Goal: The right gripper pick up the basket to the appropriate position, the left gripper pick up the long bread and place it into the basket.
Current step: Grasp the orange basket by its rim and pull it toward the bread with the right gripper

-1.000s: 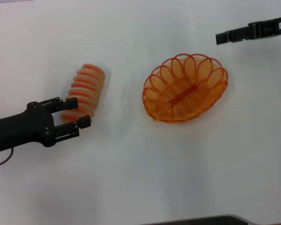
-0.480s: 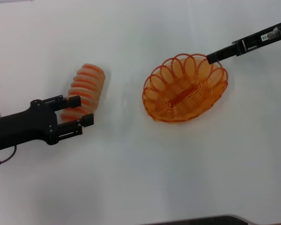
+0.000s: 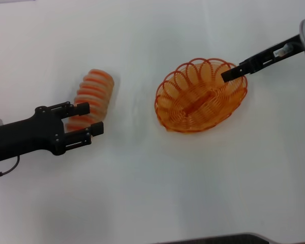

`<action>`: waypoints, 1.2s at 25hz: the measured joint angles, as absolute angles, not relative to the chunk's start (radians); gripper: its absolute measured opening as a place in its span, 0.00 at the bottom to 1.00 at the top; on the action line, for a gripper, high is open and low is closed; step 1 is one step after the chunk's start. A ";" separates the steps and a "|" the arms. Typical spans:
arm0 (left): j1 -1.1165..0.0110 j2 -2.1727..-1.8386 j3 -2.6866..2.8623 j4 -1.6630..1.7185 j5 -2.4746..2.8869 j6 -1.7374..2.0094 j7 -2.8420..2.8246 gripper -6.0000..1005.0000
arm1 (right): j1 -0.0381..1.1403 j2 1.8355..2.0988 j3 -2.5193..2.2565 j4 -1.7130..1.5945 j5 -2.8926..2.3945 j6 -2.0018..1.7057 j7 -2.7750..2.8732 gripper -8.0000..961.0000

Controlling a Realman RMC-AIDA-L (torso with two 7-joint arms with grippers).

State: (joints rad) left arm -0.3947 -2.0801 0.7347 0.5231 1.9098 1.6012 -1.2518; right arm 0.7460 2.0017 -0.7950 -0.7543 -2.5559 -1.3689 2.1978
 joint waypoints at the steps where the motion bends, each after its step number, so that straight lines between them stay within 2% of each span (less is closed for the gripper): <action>1: -0.395 -2.081 0.735 0.523 1.910 1.601 -1.252 0.69 | 0.746 2.006 -0.808 -0.754 -2.556 -1.363 2.198 0.79; 15: -0.394 -2.083 0.742 0.523 1.910 1.593 -1.252 0.69 | 0.750 2.030 -0.886 -0.729 -2.560 -1.289 2.205 0.68; 21: -0.395 -2.083 0.746 0.523 1.910 1.591 -1.252 0.69 | 0.748 2.042 -0.891 -0.727 -2.560 -1.266 2.203 0.49; 26: -0.396 -2.083 0.746 0.519 1.910 1.591 -1.247 0.68 | 0.747 2.047 -0.890 -0.727 -2.560 -1.265 2.205 0.23; 30: -0.396 -2.083 0.745 0.518 1.911 1.591 -1.246 0.68 | 0.748 2.050 -0.883 -0.727 -2.556 -1.270 2.231 0.20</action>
